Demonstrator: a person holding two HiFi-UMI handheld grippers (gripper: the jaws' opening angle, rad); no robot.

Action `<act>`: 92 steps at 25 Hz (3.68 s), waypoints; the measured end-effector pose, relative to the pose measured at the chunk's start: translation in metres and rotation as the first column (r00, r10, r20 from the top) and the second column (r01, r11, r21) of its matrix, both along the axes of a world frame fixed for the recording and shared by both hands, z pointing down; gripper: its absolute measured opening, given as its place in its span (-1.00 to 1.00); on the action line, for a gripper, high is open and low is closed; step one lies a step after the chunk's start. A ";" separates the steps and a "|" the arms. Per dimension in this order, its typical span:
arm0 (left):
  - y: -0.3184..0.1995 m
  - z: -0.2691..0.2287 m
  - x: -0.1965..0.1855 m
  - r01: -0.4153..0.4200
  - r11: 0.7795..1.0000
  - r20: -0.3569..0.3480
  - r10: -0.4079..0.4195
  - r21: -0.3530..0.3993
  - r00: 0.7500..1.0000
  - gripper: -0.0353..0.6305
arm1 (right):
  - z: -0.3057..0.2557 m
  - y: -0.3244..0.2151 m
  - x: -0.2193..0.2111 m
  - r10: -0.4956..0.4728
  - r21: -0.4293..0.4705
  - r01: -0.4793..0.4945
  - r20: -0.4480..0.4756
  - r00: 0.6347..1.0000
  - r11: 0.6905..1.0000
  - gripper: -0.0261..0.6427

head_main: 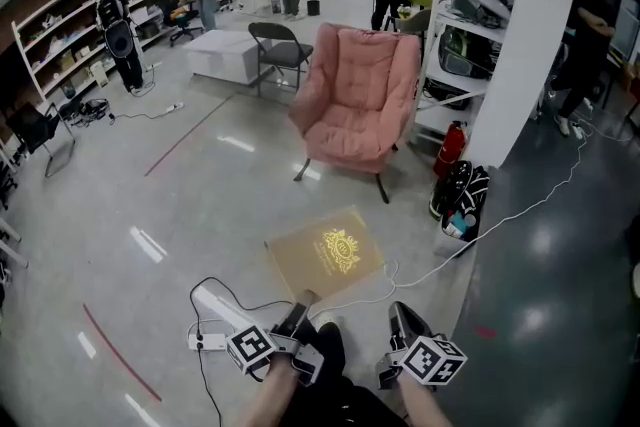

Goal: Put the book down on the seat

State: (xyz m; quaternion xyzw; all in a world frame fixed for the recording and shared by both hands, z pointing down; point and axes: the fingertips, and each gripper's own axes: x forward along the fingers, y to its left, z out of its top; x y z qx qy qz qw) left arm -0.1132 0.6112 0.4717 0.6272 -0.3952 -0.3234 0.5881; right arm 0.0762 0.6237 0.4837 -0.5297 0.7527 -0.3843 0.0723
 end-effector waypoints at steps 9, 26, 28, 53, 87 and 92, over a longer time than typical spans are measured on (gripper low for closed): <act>-0.061 0.007 0.016 -0.024 1.000 -0.013 0.024 -0.009 1.000 -0.18 | 0.007 -0.060 0.007 0.003 -0.005 -0.003 0.001 1.000 1.000 -0.89; -0.210 0.000 0.013 -0.088 0.996 0.002 0.088 -0.007 0.996 -0.18 | -0.003 -0.209 -0.008 0.031 0.004 -0.031 -0.005 1.000 1.000 -0.89; -0.226 0.001 0.013 -0.098 0.995 0.000 0.098 -0.006 0.995 -0.18 | -0.001 -0.225 -0.009 0.035 0.004 -0.035 -0.004 0.999 0.999 -0.89; -0.321 0.018 0.003 -0.122 0.992 -0.050 0.120 -0.039 0.991 -0.18 | 0.019 -0.328 -0.026 0.060 -0.036 -0.059 0.023 0.998 0.998 -0.89; -0.615 0.038 0.061 -0.084 0.993 -0.040 0.081 -0.079 0.996 -0.18 | 0.029 -0.629 0.031 -0.025 -0.068 0.027 0.027 0.999 0.997 -0.89; -0.641 0.047 0.075 -0.081 0.993 -0.027 0.079 -0.087 0.996 -0.18 | 0.034 -0.655 0.044 -0.038 -0.062 0.039 0.032 0.999 0.997 -0.89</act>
